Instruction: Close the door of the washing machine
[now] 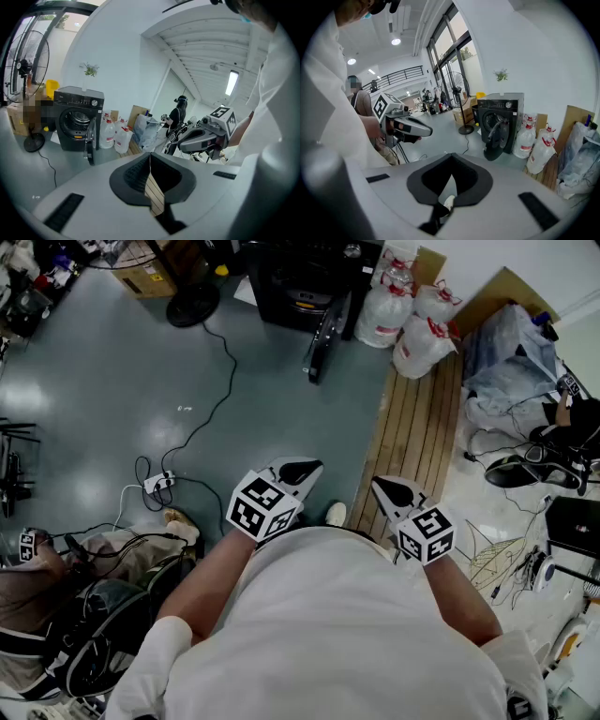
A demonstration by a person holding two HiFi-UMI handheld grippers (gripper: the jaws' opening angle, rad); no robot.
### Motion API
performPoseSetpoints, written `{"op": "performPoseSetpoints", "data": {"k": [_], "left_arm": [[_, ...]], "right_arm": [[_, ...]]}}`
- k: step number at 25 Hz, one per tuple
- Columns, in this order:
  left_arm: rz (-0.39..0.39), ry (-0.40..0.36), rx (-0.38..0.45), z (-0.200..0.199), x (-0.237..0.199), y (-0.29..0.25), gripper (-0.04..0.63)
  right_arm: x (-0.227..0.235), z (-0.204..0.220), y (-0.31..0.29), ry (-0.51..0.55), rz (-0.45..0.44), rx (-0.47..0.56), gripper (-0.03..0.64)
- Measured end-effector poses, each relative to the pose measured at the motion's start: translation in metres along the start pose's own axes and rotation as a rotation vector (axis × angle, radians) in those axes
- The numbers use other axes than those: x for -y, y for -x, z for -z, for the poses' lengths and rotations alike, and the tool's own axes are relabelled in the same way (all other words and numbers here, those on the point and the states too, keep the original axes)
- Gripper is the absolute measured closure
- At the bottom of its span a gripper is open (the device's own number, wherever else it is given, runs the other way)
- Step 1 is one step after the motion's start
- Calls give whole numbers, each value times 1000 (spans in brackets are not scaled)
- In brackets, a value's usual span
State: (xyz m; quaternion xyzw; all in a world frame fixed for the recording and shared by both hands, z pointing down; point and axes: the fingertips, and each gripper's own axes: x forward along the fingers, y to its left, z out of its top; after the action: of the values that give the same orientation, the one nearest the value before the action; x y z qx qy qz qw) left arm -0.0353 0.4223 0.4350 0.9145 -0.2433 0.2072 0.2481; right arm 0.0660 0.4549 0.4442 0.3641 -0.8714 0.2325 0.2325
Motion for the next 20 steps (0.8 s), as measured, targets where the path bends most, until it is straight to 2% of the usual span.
{"op": "performPoseSetpoints", "data": {"k": [6,11,18,20], "left_arm": [[-41,-5,-7,-5,32,-32,577],[-97,-2,6,-12,40,-46,575],[-154,26,-8,-10,10,-52,575],[-155,28,0,-16,-7,-58,574]], "right_arm": [[25,18,32,6,-23,15,611],[43,28,39,3,-46,27,611],[54,23,22,10,-43,33,605],[63,17,13,9,-32,30,580]]}}
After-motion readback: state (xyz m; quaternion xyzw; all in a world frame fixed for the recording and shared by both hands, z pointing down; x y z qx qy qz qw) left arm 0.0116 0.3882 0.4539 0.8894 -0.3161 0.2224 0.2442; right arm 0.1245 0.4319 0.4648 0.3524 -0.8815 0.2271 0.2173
